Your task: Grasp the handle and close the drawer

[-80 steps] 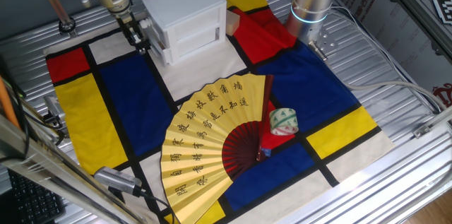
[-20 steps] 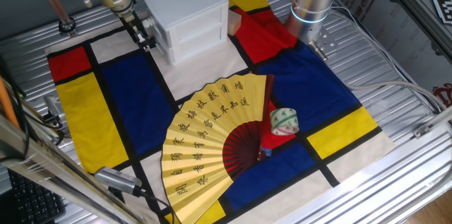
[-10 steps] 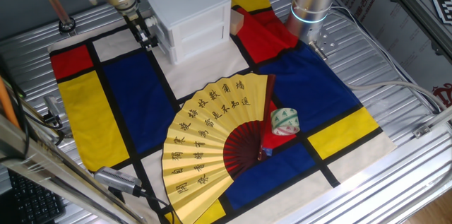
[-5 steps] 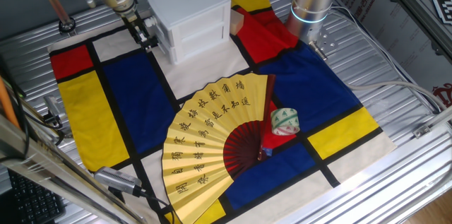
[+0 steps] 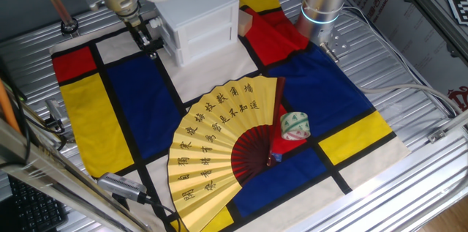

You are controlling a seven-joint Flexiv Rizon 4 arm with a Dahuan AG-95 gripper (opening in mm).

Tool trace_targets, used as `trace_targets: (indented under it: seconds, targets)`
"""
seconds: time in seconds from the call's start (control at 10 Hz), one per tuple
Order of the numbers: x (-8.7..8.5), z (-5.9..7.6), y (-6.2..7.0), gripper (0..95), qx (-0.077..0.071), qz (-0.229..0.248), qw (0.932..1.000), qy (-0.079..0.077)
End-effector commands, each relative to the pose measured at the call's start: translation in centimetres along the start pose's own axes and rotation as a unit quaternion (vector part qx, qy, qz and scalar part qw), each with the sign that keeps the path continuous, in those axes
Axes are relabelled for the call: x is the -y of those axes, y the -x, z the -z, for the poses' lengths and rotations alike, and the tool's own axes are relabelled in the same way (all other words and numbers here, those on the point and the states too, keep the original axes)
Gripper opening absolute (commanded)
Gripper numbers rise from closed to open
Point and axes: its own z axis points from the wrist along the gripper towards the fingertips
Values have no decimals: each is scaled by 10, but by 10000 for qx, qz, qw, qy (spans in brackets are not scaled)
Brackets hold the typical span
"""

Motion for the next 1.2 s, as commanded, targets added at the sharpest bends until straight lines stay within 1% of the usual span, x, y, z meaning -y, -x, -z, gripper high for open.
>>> trace_targets:
  seconds: [0.1, 0.2, 1.2]
  targets:
    - [0, 4, 7, 760, 14, 5, 10000, -39]
    - [0, 13, 21, 760, 219, 22, 9997, -86]
    - [0, 13, 21, 760, 219, 22, 9997, -86]
